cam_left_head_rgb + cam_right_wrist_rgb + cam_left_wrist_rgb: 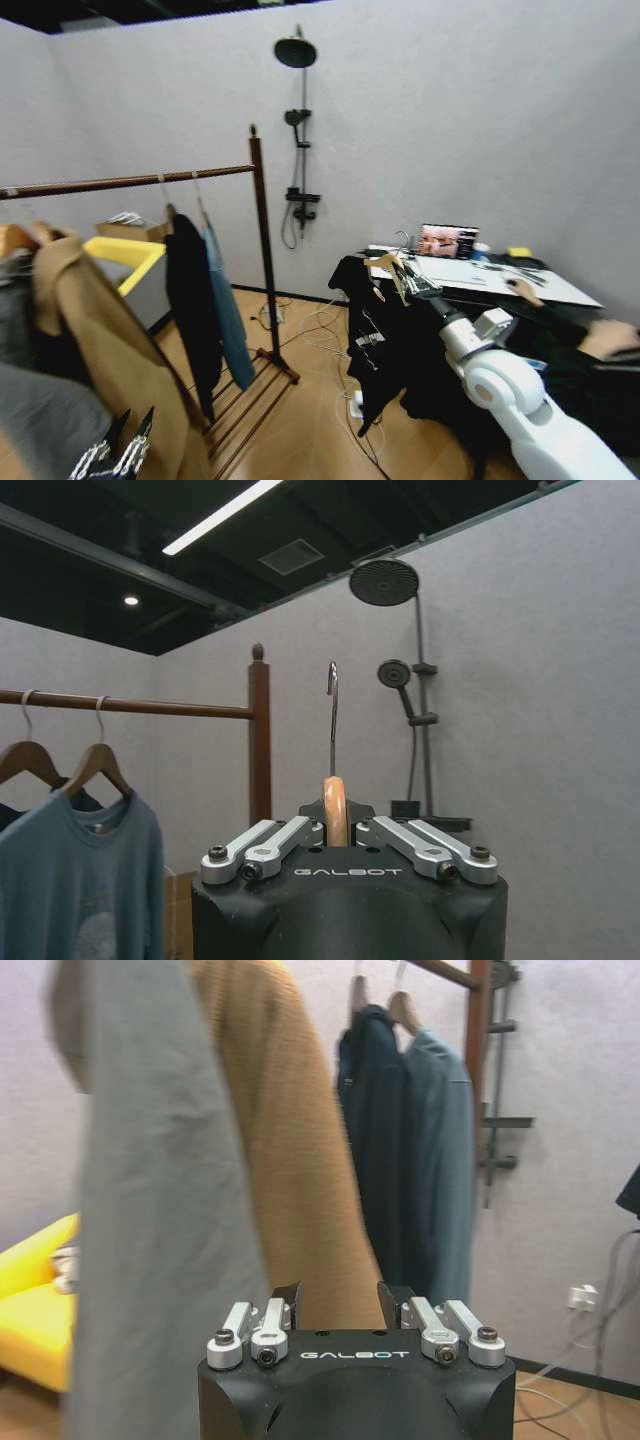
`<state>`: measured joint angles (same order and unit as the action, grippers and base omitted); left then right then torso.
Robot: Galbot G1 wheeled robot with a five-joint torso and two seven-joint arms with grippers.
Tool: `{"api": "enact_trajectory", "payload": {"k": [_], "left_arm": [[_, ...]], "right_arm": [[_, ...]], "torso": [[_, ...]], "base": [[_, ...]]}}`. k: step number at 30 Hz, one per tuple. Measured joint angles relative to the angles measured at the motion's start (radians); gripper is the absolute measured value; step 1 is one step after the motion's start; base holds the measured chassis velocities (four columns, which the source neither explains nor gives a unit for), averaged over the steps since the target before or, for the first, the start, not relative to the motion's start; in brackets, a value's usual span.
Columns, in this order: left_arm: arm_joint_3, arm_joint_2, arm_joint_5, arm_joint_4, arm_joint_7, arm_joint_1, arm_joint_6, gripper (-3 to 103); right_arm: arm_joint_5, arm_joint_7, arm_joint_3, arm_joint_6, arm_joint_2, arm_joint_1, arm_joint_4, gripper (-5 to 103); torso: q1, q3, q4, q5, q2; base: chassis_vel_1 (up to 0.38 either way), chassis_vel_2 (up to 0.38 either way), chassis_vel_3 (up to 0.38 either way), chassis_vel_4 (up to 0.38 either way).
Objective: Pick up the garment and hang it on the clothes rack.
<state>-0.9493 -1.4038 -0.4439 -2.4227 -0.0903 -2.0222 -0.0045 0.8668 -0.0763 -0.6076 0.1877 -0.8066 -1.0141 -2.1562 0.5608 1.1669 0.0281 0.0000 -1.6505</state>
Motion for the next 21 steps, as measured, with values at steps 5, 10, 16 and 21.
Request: {"api": "enact_trajectory", "payload": {"k": [5,10,16,21], "left_arm": [[0.000,0.000,0.000,0.000,0.000,0.000,0.000,46],[0.000,0.000,0.000,0.000,0.000,0.000,0.000,46],[0.000,0.000,0.000,0.000,0.000,0.000,0.000,46],[0.000,0.000,0.000,0.000,0.000,0.000,0.000,46]], "right_arm": [[0.024,0.035,0.027,0.014,0.029,0.091,0.044,8],[0.044,0.066,0.100,0.018,0.054,0.228,0.128,8],[0.042,0.075,0.181,0.025,0.053,0.385,0.224,8],[0.024,0.083,0.251,0.053,0.029,0.529,0.326,8]], "torso": [[0.000,0.000,-0.0002,0.0002,0.000],[0.000,0.000,0.0002,0.0001,0.000],[0.000,0.000,-0.0003,-0.0001,0.000],[0.000,0.000,-0.0002,-0.0001,0.000]], "base": [[0.118,0.121,0.135,0.114],[0.119,0.118,0.119,0.121],[0.128,0.137,0.140,0.113],[0.126,0.117,0.122,0.109]]}}
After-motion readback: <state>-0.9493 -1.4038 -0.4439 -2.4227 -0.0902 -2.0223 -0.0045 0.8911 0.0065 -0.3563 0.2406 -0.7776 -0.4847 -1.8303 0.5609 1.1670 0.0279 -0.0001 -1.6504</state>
